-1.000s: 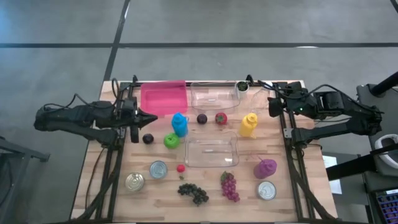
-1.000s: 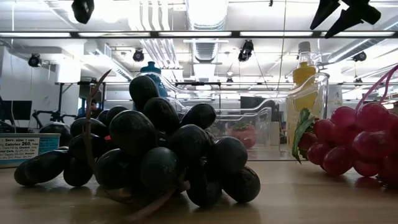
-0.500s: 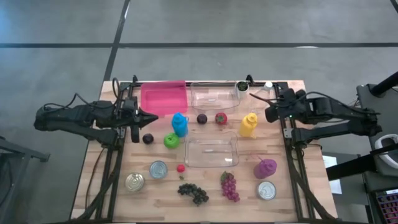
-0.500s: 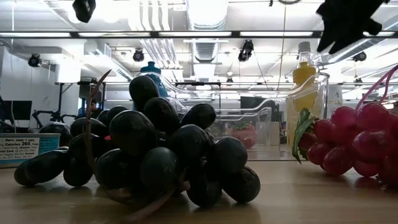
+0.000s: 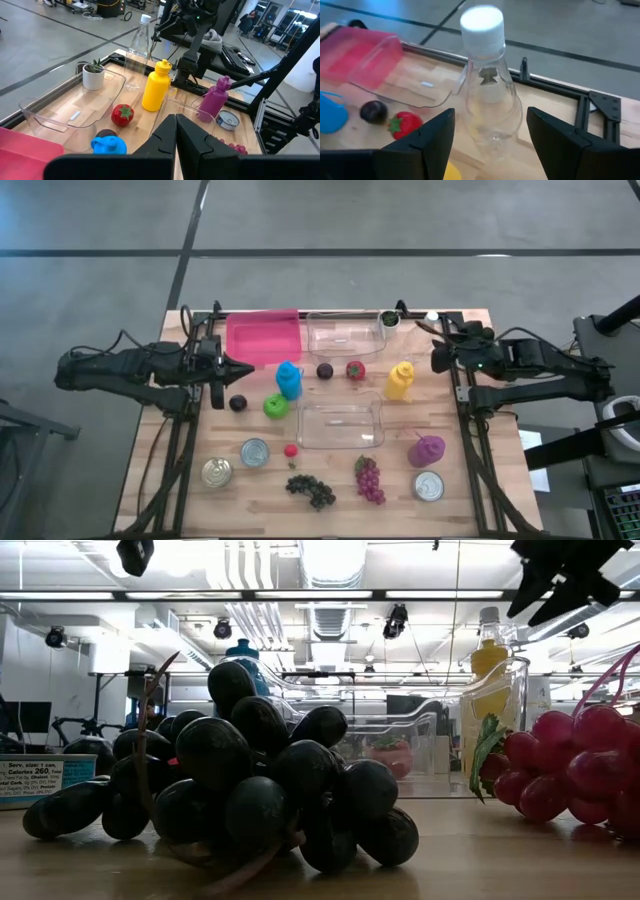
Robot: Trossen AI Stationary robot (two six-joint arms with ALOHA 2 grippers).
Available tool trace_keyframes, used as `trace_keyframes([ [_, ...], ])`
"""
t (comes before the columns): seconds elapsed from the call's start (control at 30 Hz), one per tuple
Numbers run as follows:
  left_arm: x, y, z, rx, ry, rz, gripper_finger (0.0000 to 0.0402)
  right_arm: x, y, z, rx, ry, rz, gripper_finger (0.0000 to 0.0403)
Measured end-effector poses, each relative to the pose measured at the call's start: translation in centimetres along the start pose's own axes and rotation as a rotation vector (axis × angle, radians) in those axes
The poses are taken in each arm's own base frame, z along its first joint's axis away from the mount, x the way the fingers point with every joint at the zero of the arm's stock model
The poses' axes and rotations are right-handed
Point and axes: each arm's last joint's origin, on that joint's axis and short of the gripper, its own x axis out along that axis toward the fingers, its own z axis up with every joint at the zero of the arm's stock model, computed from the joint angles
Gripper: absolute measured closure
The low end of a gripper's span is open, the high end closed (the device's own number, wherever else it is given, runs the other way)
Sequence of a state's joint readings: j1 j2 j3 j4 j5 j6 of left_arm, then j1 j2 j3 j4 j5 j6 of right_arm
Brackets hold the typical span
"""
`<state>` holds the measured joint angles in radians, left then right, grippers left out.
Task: Pick & Place Food Item
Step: Put the transparent bottle into the top transparent bin
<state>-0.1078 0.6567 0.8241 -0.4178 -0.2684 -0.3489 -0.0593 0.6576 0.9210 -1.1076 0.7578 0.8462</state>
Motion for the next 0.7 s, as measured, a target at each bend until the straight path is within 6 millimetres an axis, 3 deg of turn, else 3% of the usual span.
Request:
trace_keyframes([
  [0.3, 0.3, 0.1, -0.5, 0.007, 0.023, 0.008, 0.0387, -0.8, -0.5, 0.2, -0.049, 0.02, 0.086, 0.0167],
  [0.7, 0.4, 0.1, -0.5, 0.01, 0.023, 0.008, 0.0387, -0.3, 1.2, 0.9, -0.336, -0.029, 0.184, 0.0164],
])
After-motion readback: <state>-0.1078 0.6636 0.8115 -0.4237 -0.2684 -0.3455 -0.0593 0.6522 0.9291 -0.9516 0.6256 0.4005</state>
